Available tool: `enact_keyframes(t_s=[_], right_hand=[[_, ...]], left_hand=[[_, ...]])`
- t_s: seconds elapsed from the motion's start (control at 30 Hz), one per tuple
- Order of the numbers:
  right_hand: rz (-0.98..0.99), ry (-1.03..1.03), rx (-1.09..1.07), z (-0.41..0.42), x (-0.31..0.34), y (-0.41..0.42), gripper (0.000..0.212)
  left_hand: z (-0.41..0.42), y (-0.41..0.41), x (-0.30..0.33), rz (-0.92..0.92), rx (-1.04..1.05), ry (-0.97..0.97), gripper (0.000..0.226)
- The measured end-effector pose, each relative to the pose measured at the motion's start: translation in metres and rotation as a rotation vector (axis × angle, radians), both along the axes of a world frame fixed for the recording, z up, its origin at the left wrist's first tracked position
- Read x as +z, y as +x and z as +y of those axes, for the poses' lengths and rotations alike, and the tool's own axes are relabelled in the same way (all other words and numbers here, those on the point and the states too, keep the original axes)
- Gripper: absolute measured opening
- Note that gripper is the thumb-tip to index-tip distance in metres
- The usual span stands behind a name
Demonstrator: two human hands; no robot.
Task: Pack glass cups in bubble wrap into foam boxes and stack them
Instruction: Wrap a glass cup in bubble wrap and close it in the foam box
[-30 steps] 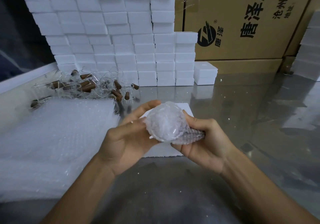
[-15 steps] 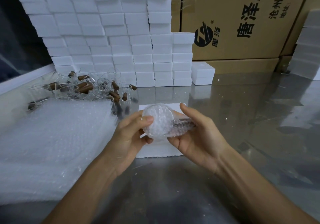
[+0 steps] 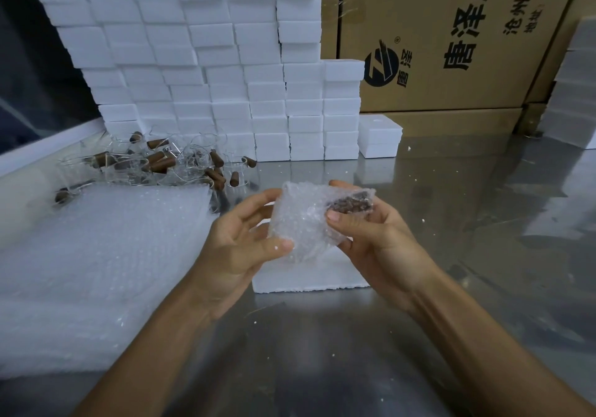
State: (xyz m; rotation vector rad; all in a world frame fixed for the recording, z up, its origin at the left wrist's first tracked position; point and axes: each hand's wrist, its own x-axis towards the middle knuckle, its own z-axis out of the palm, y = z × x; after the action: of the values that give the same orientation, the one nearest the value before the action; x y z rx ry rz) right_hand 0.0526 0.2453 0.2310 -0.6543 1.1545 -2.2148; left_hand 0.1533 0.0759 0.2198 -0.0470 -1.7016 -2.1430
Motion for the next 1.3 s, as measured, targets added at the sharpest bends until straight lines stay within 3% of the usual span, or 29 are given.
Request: enact_keyframes(t_s=[0.17,0.37,0.53,0.8,0.97,1.07,1.17,1.3], right_hand=[[0.359,0.187,-0.098,0.011,0.003,-0.005,0.038],[0.637,0.31,-0.02,0.025,0.007,-0.013,0.03],[0.656,0.313,-0.014,0.025,0.007,-0.014,0.031],[0.524,0.251,-0.238,0.014,-0.002,-0.015,0.033],[0.428,0.222,-0.31,0.013,-0.002,-0.019,0.016],[0.376,0.216,-0.311,0.011,-0.004,-0.02,0.025],[0.381,0.237,-0.305,0.011,-0.005,-0.021,0.028],[0.444,0.262,-0.307,0.012,-0.007,-0.022,0.015]], left_hand=[[0.001,-0.001,0.0,0.135,0.11,-0.25,0.067],[0.002,0.0,-0.002,0.161,0.067,-0.444,0.062],[-0.001,-0.001,-0.004,0.188,0.09,-0.529,0.063],[-0.007,-0.003,-0.008,0.255,0.393,-0.752,0.066],[-0.01,-0.004,-0.012,0.238,0.445,-0.705,0.071],[-0.009,-0.005,-0.014,0.243,0.463,-0.702,0.07],[-0.01,-0.006,-0.015,0.235,0.466,-0.688,0.07],[-0.01,-0.005,-0.015,0.213,0.46,-0.671,0.073]])
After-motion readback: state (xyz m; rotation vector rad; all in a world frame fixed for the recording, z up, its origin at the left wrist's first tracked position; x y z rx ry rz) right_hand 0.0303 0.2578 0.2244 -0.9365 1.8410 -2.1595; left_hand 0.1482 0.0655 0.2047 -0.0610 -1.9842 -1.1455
